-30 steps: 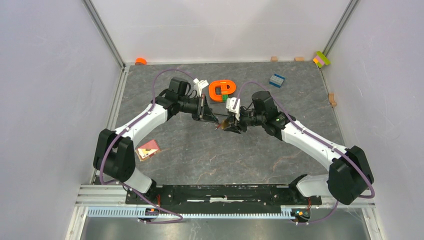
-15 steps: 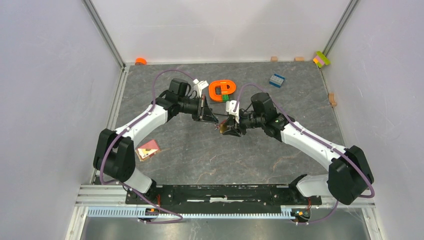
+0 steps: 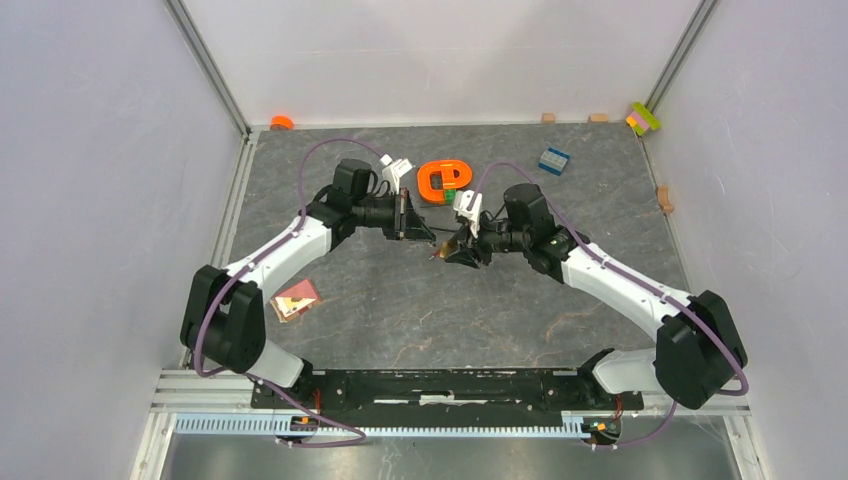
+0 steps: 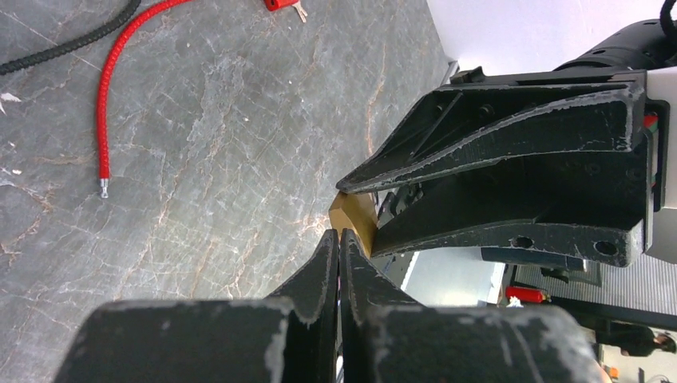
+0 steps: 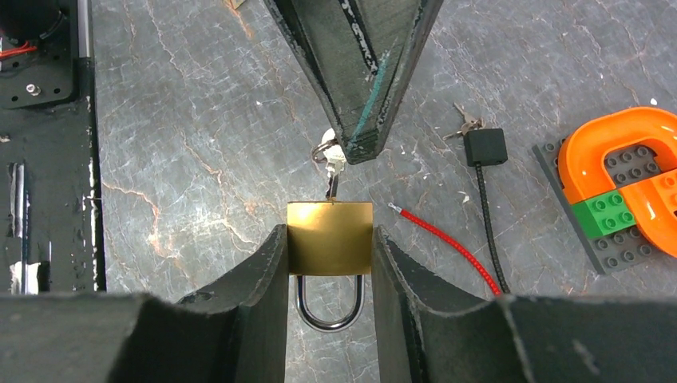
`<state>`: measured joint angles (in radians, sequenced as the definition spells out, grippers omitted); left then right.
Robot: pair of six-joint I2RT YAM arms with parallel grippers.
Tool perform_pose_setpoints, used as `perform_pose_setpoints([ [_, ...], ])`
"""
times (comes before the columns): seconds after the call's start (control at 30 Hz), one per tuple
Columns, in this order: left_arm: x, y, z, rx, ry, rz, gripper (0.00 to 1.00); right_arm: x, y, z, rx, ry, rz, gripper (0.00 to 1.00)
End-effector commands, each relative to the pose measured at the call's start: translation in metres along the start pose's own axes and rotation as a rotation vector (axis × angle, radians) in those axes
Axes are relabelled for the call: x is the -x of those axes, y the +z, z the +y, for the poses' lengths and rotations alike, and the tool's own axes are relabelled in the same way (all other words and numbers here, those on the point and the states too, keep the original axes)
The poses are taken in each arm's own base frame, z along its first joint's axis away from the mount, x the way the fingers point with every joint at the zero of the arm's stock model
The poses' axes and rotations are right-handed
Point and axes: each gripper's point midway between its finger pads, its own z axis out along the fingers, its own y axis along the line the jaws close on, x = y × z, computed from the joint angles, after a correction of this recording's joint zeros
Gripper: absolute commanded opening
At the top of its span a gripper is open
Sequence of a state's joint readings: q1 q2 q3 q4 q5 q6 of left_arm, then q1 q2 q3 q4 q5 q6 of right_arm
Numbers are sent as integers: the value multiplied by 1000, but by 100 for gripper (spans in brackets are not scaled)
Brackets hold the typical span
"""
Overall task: Unlock with the key
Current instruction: Unlock the lock.
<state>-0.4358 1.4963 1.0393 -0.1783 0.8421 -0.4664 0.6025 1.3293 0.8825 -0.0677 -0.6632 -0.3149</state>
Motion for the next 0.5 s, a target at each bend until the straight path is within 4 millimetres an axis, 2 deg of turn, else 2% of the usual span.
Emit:
perform_pose_setpoints([
  [0.0, -6, 1, -10, -35, -5, 5, 2, 50, -2, -19, -55, -66, -182, 0],
  [0.17, -8, 0, -14, -69, -12, -14, 2, 45, -6, -19, -53, -42, -216, 0],
  [0.47, -3, -3, -12, -87, -49, -30, 2, 30, -8, -8, -30, -117, -250, 0],
])
